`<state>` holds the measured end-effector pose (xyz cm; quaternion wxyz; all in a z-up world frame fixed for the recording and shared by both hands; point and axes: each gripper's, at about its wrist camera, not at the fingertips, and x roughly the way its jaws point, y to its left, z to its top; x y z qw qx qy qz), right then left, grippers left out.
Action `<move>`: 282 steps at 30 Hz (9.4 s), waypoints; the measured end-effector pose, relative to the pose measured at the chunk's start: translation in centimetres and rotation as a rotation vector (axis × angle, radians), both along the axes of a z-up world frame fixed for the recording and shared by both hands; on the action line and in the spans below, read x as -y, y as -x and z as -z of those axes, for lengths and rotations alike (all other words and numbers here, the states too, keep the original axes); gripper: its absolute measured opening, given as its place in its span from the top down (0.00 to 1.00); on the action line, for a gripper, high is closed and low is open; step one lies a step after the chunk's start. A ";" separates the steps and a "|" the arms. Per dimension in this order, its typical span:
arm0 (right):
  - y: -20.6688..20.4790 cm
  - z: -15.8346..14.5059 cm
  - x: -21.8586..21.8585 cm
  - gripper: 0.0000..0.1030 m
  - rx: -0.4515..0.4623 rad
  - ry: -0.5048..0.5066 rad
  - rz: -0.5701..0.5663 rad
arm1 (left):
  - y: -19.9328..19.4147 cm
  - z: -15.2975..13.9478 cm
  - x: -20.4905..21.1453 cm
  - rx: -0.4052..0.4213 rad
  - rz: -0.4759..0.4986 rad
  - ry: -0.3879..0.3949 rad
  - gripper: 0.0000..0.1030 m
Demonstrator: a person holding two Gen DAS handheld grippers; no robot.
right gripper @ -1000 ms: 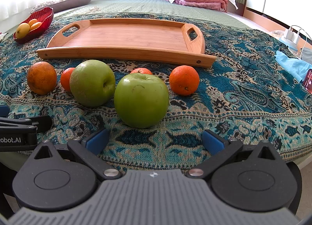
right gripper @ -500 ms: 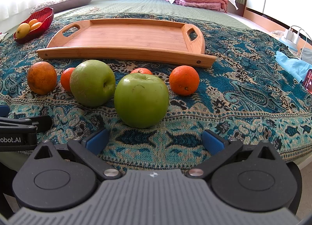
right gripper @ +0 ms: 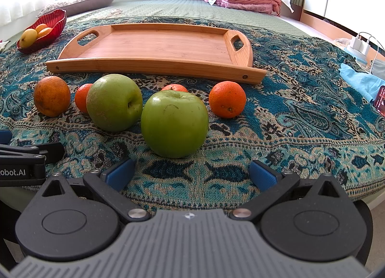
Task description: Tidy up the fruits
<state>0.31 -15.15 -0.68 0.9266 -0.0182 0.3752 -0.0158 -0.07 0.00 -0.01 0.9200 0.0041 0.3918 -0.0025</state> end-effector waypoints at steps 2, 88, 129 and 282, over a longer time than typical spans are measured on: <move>0.0 0.0 0.0 0.00 0.000 0.000 0.000 | 0.0 0.0 0.0 0.000 0.000 0.000 0.00; -0.2 0.1 -0.5 0.35 0.249 -0.031 -0.037 | -1.7 -1.1 0.4 0.263 0.077 0.017 0.46; 1.6 1.5 -0.4 0.42 0.411 -0.063 0.025 | 0.5 -1.2 0.0 0.331 0.064 0.081 0.53; -10.9 -4.0 3.9 0.14 0.185 -0.090 -0.057 | -11.8 -4.9 -0.6 0.227 0.101 0.099 0.07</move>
